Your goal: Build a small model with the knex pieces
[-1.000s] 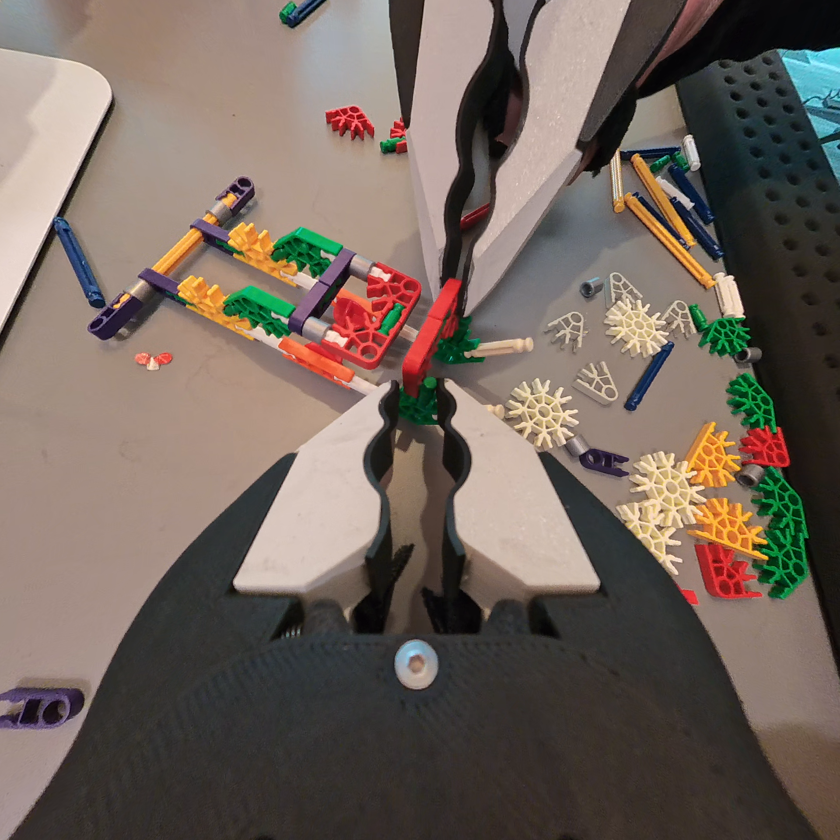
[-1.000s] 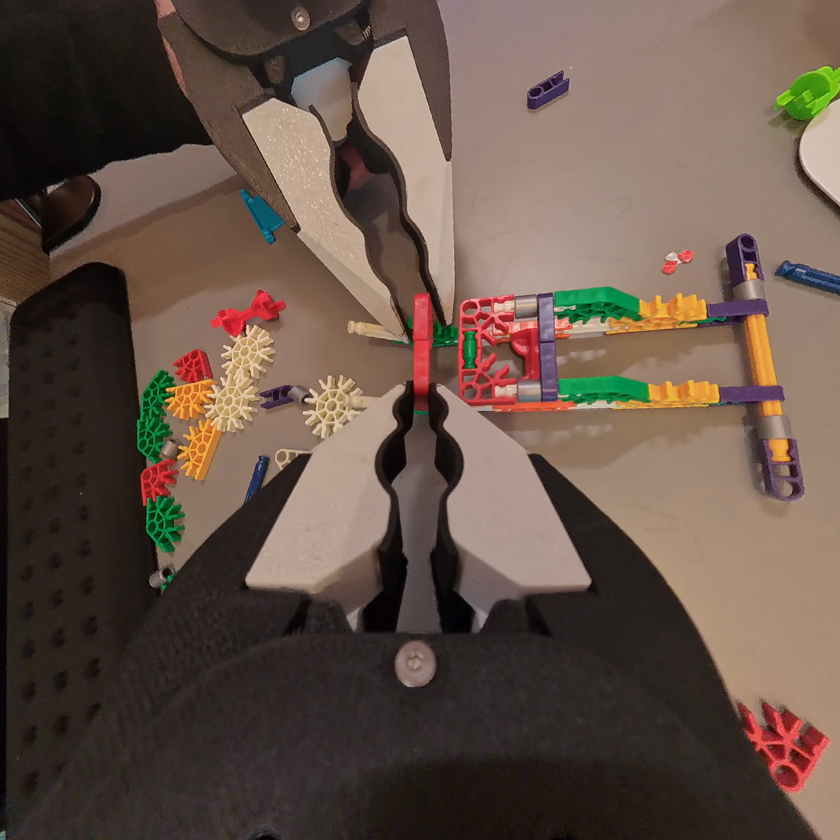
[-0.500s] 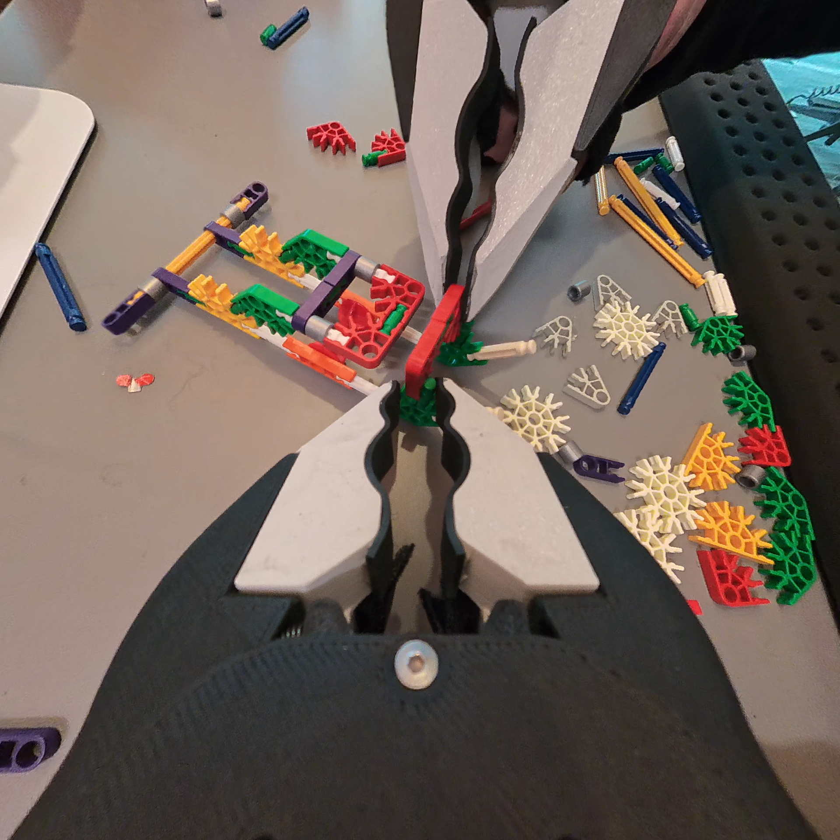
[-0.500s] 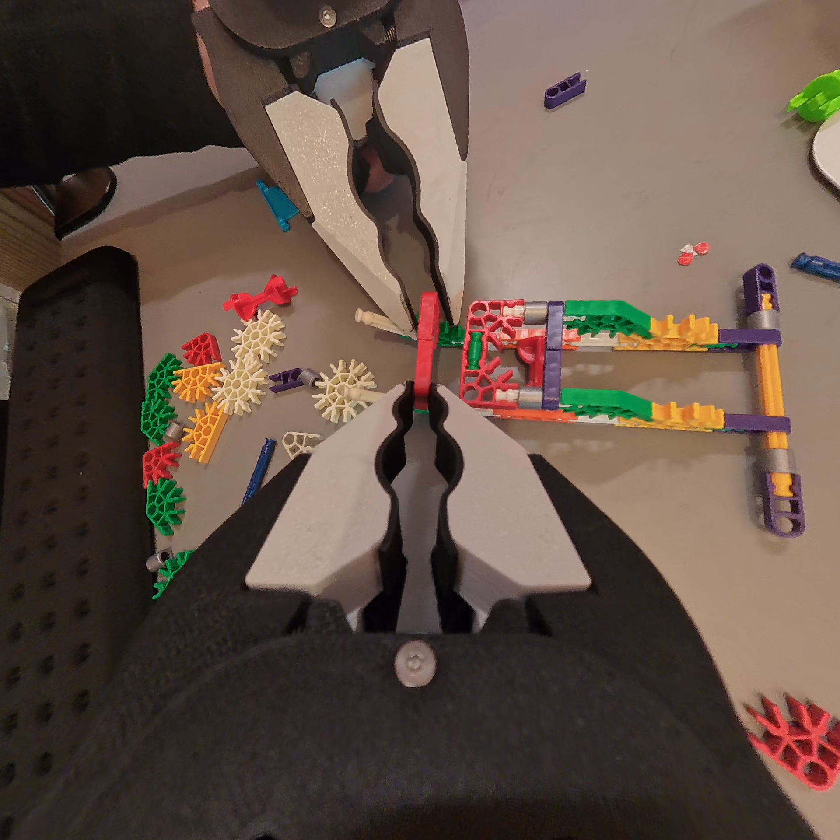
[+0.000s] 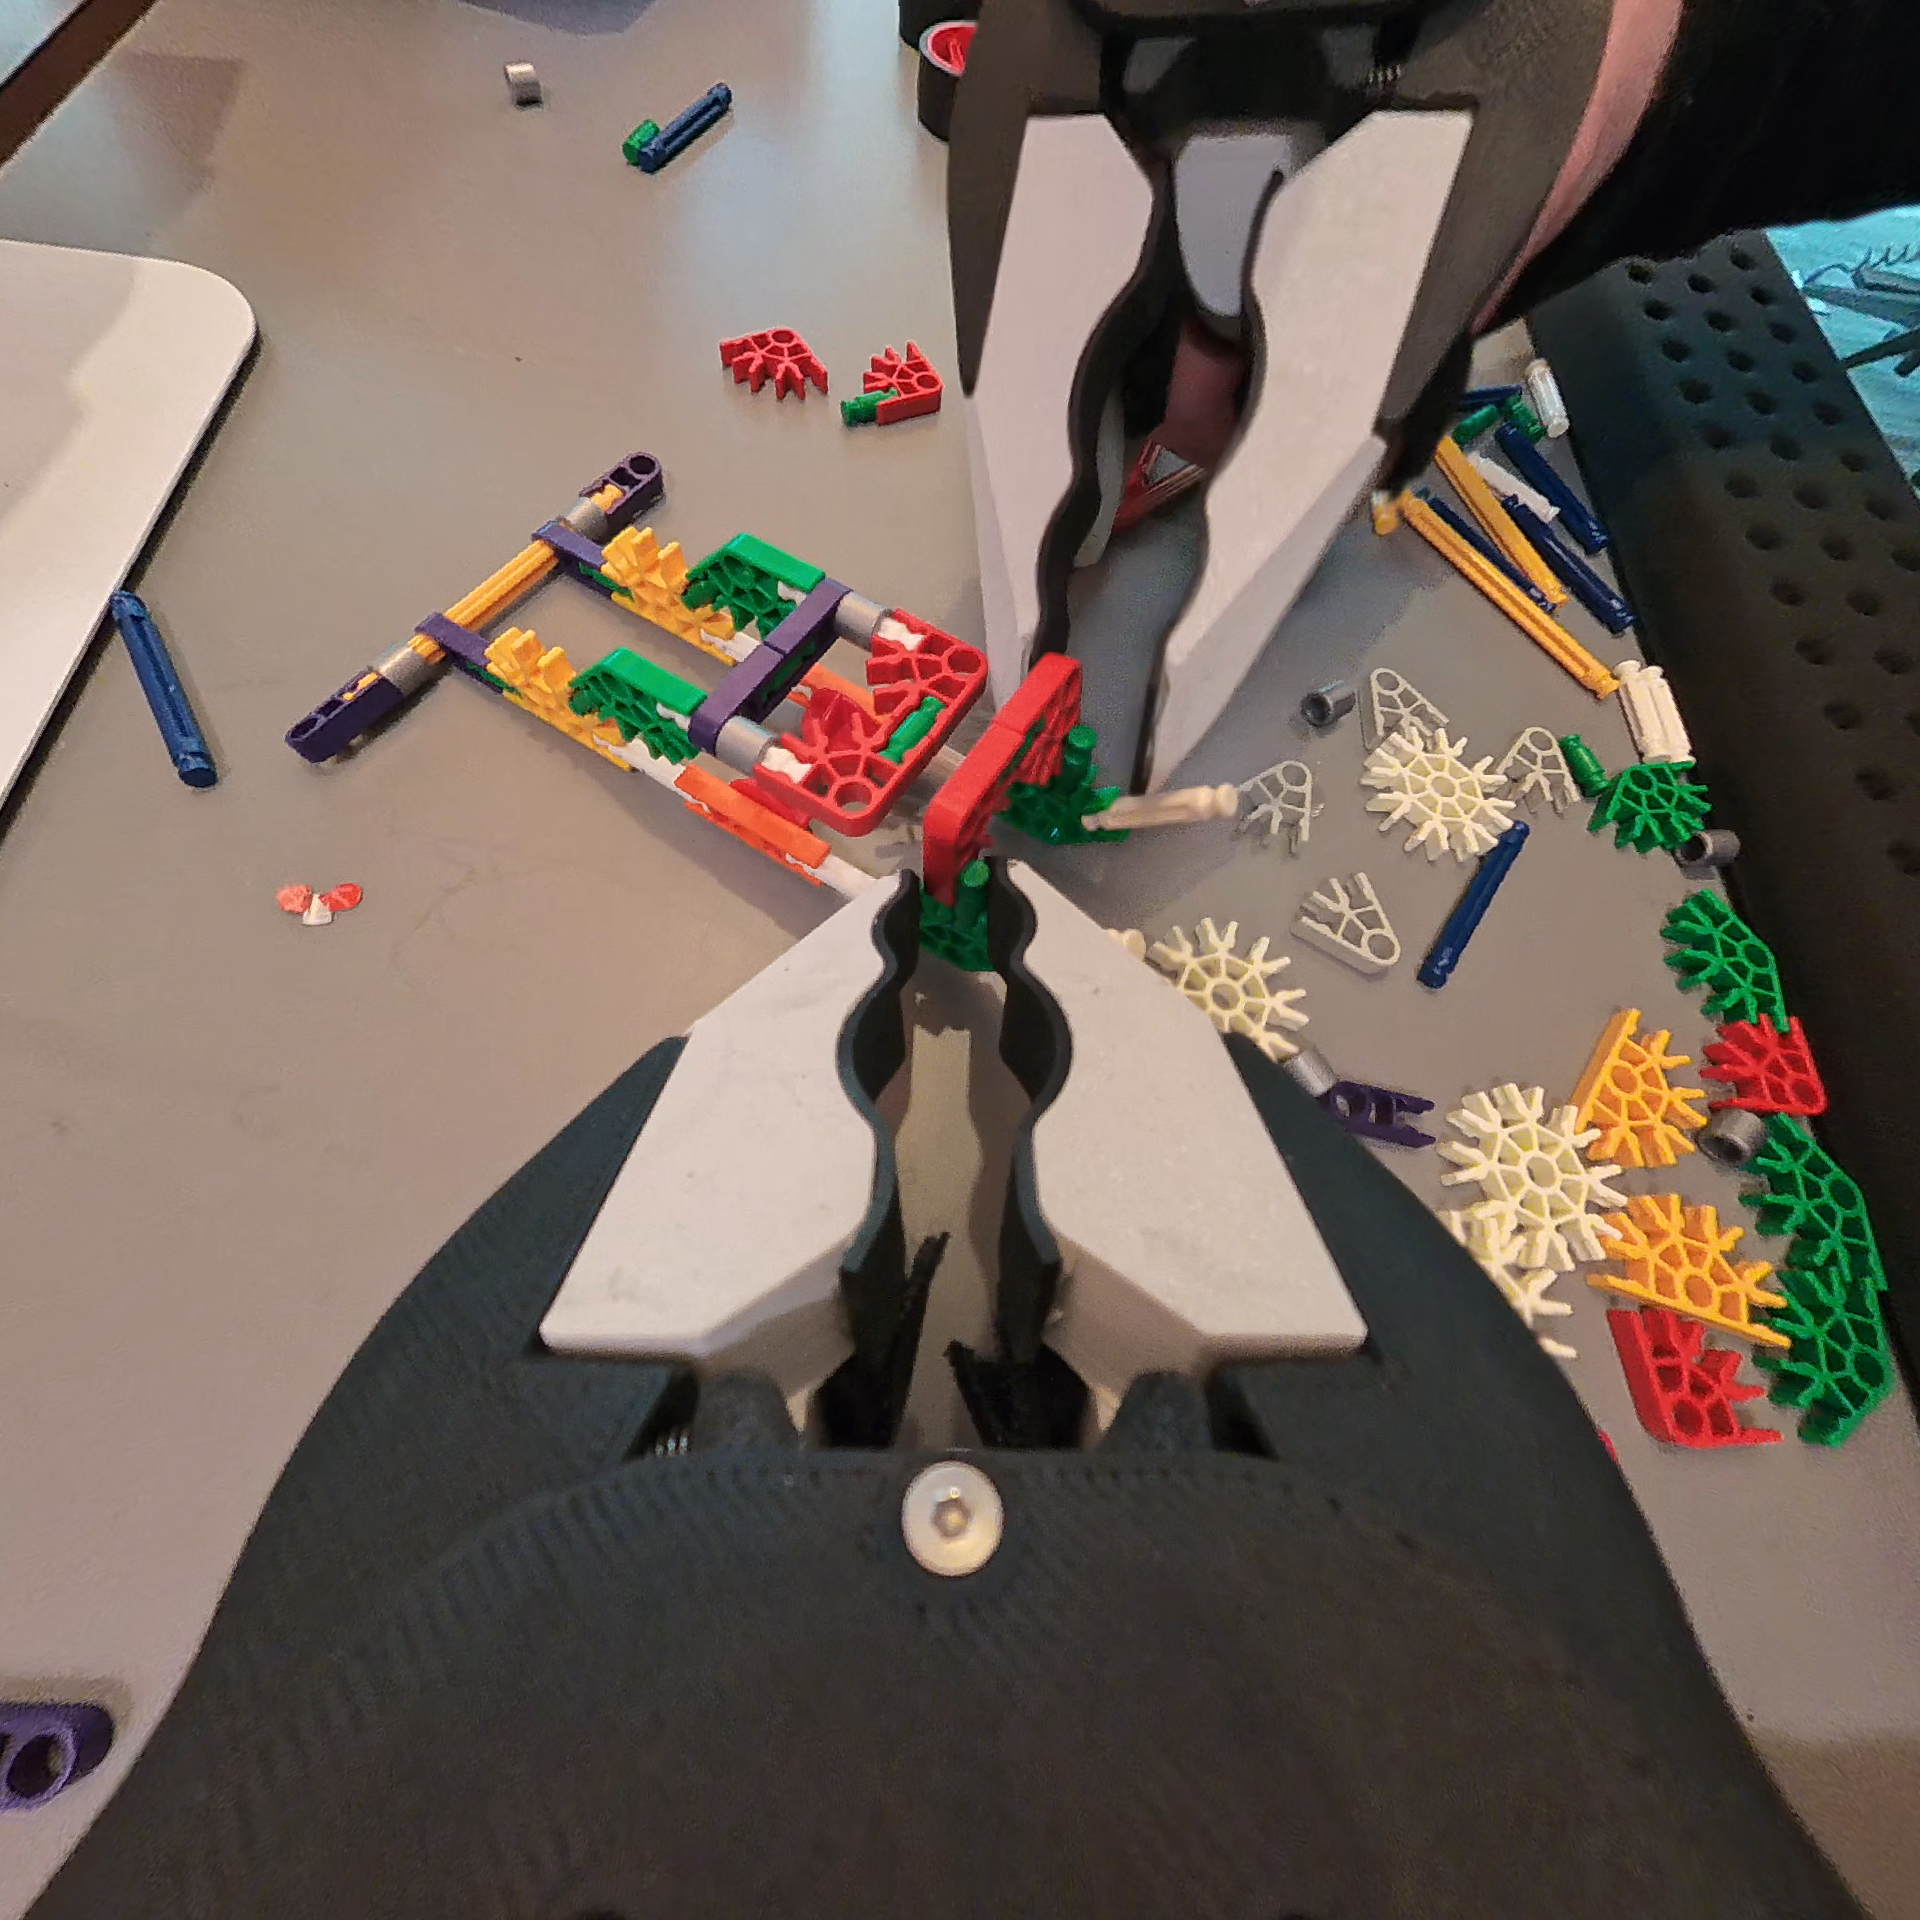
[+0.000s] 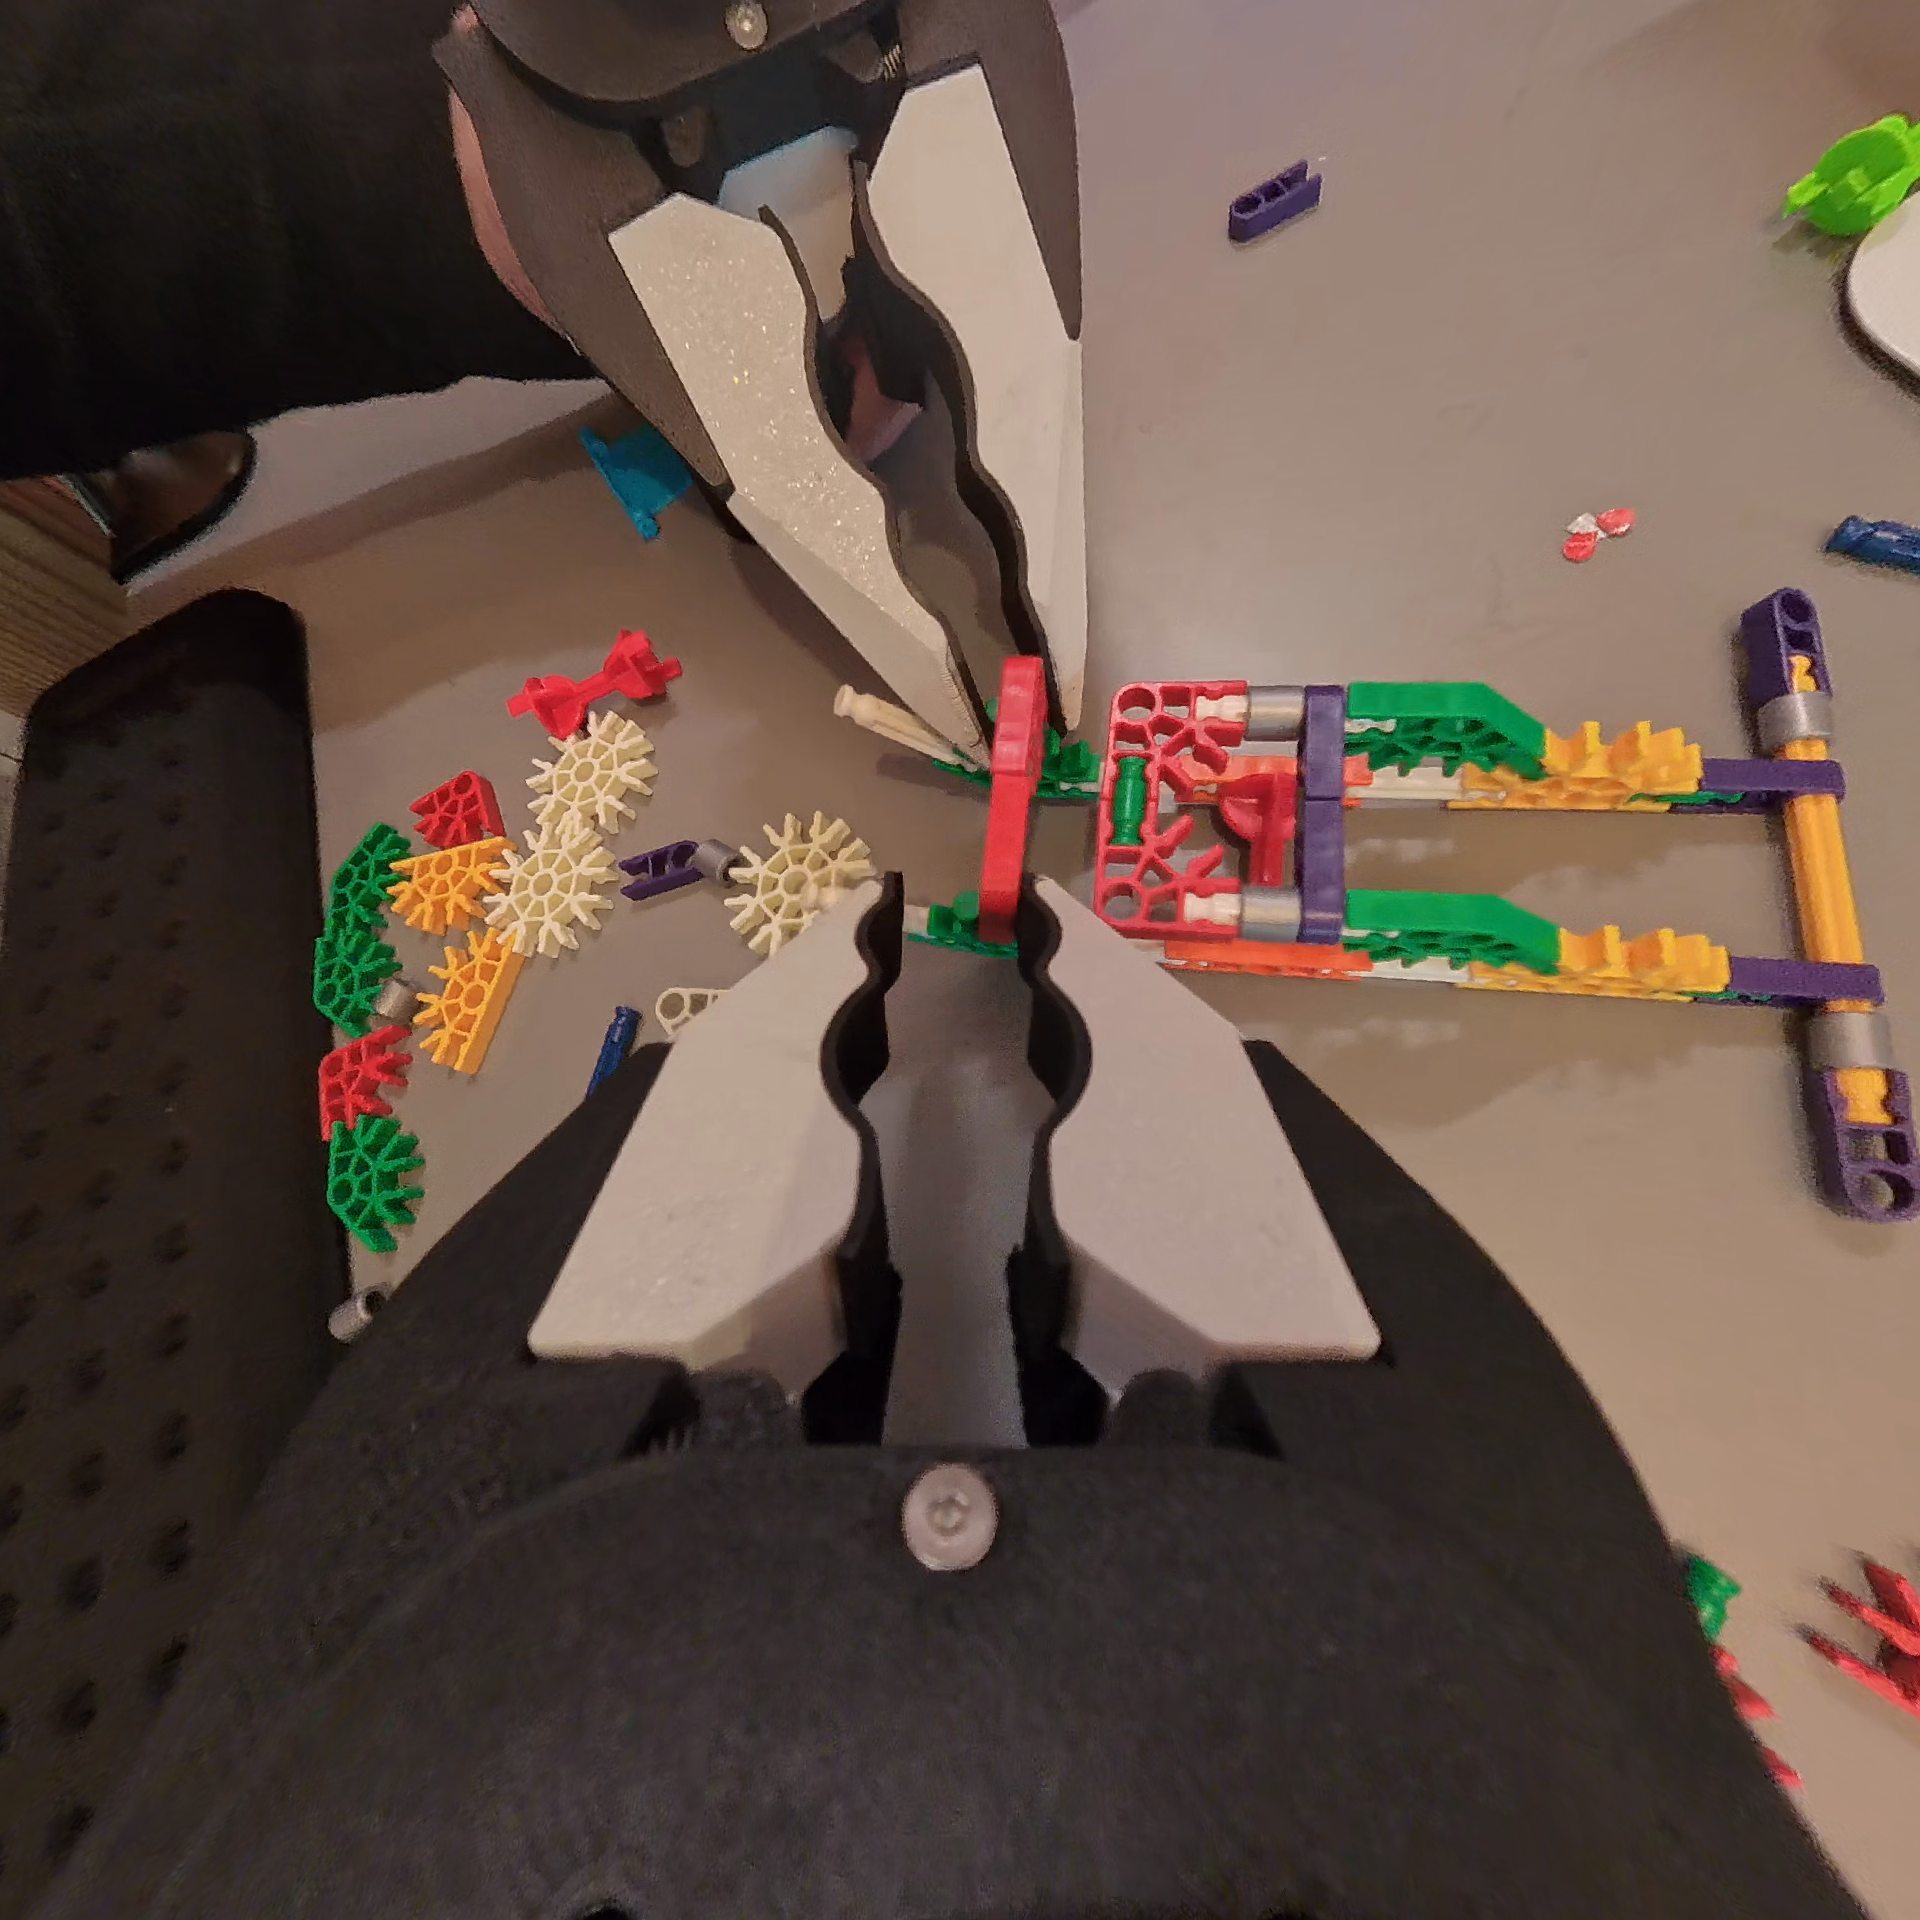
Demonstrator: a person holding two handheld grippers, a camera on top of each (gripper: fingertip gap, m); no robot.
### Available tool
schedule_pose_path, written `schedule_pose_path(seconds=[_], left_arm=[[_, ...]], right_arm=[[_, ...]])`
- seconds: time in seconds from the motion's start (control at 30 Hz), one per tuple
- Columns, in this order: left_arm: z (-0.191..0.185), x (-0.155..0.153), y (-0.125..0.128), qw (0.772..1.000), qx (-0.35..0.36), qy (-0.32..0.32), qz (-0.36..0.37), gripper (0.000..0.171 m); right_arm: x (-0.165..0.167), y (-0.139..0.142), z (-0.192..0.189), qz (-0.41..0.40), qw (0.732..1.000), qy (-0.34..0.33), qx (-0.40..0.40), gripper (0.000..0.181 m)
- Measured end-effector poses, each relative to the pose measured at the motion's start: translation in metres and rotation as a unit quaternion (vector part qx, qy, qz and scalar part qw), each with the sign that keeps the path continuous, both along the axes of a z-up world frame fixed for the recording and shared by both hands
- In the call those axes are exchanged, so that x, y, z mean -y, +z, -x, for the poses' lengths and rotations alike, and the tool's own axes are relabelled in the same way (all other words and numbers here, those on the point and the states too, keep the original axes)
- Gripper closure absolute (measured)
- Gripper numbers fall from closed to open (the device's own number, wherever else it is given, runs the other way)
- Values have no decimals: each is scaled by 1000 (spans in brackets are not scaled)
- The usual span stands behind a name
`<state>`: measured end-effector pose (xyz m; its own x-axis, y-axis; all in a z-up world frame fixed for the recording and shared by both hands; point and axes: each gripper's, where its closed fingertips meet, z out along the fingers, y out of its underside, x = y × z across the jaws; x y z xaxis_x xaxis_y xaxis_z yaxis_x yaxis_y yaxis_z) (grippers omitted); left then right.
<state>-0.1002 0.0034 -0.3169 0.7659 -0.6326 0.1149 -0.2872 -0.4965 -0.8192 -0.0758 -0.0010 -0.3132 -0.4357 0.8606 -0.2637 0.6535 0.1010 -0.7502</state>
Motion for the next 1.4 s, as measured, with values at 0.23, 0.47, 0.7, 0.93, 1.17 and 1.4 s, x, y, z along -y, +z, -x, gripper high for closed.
schedule_pose_path(seconds=[0.23,0.47,0.7,0.93,1.17,1.4], left_arm=[[-4,-1,0,1000,4,4,2,163],[-7,-1,-1,1000,5,6,3,162],[-10,-2,0,1000,5,6,1,162],[-13,-4,-1,1000,9,5,-1,162],[-15,-4,-2,1000,2,1,1,162],[-16,-3,-2,1000,-4,-2,3,162]], right_arm=[[-3,-5,-1,-28,999,-31,-15,171],[-4,-6,-1,-36,998,-42,-28,173],[-5,-7,-4,-35,997,-61,-32,169],[-10,-7,-8,-34,996,-68,-41,174],[-6,-8,-6,-81,995,-44,-40,175],[-5,-8,-8,-77,997,-22,-23,177]])
